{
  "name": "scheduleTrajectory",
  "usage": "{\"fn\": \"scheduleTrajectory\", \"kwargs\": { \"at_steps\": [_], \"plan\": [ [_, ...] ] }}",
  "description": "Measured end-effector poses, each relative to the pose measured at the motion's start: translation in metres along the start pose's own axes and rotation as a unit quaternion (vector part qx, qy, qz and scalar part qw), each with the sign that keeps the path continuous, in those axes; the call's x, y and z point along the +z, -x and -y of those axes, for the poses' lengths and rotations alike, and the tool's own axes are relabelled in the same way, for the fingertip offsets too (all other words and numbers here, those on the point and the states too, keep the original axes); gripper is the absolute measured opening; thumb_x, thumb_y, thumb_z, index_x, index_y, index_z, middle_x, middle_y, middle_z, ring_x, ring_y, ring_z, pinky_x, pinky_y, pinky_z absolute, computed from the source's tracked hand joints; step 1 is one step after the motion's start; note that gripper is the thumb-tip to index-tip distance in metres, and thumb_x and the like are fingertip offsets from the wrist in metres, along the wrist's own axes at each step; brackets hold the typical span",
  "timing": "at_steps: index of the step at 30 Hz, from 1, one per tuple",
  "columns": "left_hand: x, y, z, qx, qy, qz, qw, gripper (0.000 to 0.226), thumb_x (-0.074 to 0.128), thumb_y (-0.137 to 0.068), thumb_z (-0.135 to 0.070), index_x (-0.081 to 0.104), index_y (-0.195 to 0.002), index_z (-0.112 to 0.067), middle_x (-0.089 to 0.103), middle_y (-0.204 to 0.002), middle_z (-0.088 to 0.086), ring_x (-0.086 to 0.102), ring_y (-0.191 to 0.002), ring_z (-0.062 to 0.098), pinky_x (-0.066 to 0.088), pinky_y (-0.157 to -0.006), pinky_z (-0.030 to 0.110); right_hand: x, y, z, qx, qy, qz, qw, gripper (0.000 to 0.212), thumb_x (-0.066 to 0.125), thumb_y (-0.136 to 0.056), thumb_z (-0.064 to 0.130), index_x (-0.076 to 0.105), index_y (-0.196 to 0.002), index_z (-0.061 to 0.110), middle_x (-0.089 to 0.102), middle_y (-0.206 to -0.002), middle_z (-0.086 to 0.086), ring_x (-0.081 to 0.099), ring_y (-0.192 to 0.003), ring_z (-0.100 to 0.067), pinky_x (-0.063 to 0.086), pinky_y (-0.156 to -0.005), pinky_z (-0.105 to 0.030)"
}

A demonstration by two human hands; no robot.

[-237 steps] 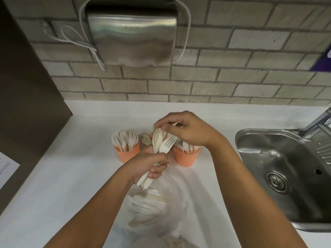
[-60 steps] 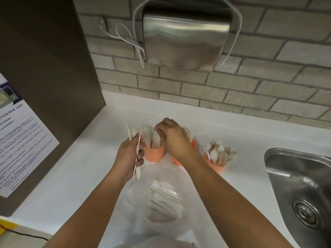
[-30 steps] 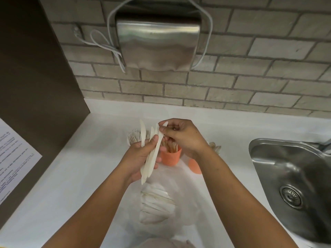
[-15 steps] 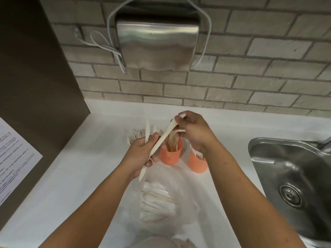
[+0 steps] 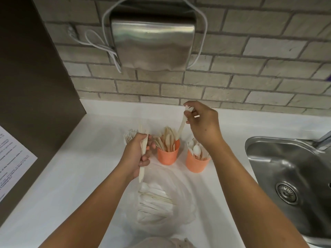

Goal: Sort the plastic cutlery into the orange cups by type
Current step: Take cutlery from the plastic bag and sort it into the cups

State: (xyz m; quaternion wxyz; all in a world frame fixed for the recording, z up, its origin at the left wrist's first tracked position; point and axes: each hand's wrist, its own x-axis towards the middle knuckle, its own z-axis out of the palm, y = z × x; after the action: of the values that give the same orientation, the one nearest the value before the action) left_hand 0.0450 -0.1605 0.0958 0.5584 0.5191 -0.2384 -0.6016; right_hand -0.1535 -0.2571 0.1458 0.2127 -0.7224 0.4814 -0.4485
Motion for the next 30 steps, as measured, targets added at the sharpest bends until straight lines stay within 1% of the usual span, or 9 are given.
{"fn": "scheduleTrajectory", "kwargs": {
  "at_steps": [3, 6, 9, 12, 14, 16, 20, 26, 30],
  "plan": [
    [0.004, 0.0, 0.0, 0.006, 0.013, 0.024, 1.0, 0.02, 0.04, -0.104, -0.021, 0.055, -0.096, -0.01, 0.061, -0.072, 0.006, 0.026, -0.037, 0.009, 0.013, -0.035, 0.016, 0.02, 0.01, -0.012, -0.016, 0.048, 0.056, 0.997, 0.023, 0.062, -0.099, 0.006, 0.069, -0.12, 0.015, 0.062, -0.087, 0.008, 0.067, -0.077, -0.017, 0.055, -0.077, -0.029],
    [0.008, 0.0, 0.001, 0.03, -0.018, 0.049, 0.998, 0.014, 0.044, -0.108, -0.018, 0.054, -0.108, -0.008, 0.062, -0.075, 0.007, 0.032, -0.039, 0.01, 0.017, -0.036, 0.017, 0.034, 0.02, -0.022, -0.008, 0.106, 0.16, 0.981, 0.019, 0.058, -0.099, 0.009, 0.058, -0.117, 0.018, 0.058, -0.083, 0.004, 0.059, -0.073, -0.007, 0.047, -0.07, -0.029],
    [0.007, 0.001, 0.003, 0.051, -0.065, 0.062, 0.995, 0.018, 0.05, -0.11, -0.025, 0.059, -0.112, -0.009, 0.061, -0.076, 0.003, 0.036, -0.044, 0.011, 0.023, -0.037, 0.018, 0.036, 0.018, -0.025, -0.023, 0.209, 0.247, 0.946, 0.025, 0.058, -0.099, 0.015, 0.055, -0.123, 0.02, 0.063, -0.102, -0.003, 0.055, -0.102, -0.021, 0.051, -0.082, -0.038],
    [0.007, 0.002, 0.005, 0.066, -0.084, 0.069, 0.992, 0.021, 0.056, -0.107, -0.03, 0.065, -0.111, -0.012, 0.059, -0.073, 0.0, 0.038, -0.044, 0.01, 0.027, -0.037, 0.018, 0.029, 0.014, -0.013, -0.032, 0.129, 0.191, 0.973, 0.036, 0.061, -0.097, 0.016, 0.058, -0.132, 0.02, 0.063, -0.11, 0.003, 0.048, -0.108, -0.017, 0.046, -0.089, -0.029],
    [0.008, 0.003, 0.005, 0.073, -0.083, 0.058, 0.992, 0.025, 0.06, -0.105, -0.032, 0.069, -0.113, -0.01, 0.061, -0.073, 0.001, 0.041, -0.044, 0.011, 0.029, -0.038, 0.019, 0.024, 0.012, 0.001, 0.01, 0.005, 0.14, 0.99, 0.027, 0.064, -0.097, 0.019, 0.066, -0.124, 0.022, 0.067, -0.106, 0.008, 0.056, -0.098, -0.013, 0.045, -0.082, -0.018],
    [0.012, 0.004, 0.005, 0.077, -0.076, 0.047, 0.993, 0.029, 0.063, -0.102, -0.033, 0.073, -0.114, -0.008, 0.065, -0.074, 0.002, 0.045, -0.045, 0.012, 0.032, -0.038, 0.02, 0.022, 0.012, 0.013, 0.054, -0.074, 0.168, 0.981, 0.015, 0.065, -0.098, 0.021, 0.075, -0.109, 0.021, 0.073, -0.1, 0.011, 0.065, -0.091, -0.008, 0.049, -0.079, -0.015],
    [0.016, 0.003, 0.006, 0.069, -0.072, 0.036, 0.994, 0.027, 0.065, -0.1, -0.036, 0.075, -0.104, -0.011, 0.071, -0.078, 0.005, 0.05, -0.046, 0.013, 0.035, -0.04, 0.022, 0.025, 0.017, 0.015, 0.067, -0.102, 0.185, 0.975, 0.012, 0.067, -0.096, 0.011, 0.077, -0.092, 0.015, 0.076, -0.083, 0.002, 0.068, -0.073, -0.006, 0.055, -0.074, -0.027],
    [0.006, -0.003, 0.008, 0.069, -0.088, 0.02, 0.994, 0.032, 0.054, -0.106, -0.041, 0.074, -0.111, -0.017, 0.07, -0.078, 0.005, 0.044, -0.043, 0.014, 0.029, -0.04, 0.021, 0.01, 0.001, 0.011, 0.124, -0.137, 0.038, 0.982, 0.019, 0.052, -0.102, 0.009, 0.066, -0.092, 0.016, 0.069, -0.075, -0.006, 0.065, -0.06, -0.012, 0.052, -0.063, -0.033],
    [-0.003, -0.01, 0.012, 0.057, -0.104, -0.029, 0.993, 0.037, 0.043, -0.111, -0.037, 0.072, -0.104, -0.017, 0.054, -0.066, 0.0, 0.027, -0.041, 0.011, 0.016, -0.043, 0.02, -0.009, -0.007, 0.004, 0.016, 0.003, -0.04, 0.999, 0.018, 0.042, -0.104, 0.006, 0.059, -0.097, 0.01, 0.065, -0.078, -0.009, 0.063, -0.074, -0.024, 0.05, -0.066, -0.032]
  ]
}}
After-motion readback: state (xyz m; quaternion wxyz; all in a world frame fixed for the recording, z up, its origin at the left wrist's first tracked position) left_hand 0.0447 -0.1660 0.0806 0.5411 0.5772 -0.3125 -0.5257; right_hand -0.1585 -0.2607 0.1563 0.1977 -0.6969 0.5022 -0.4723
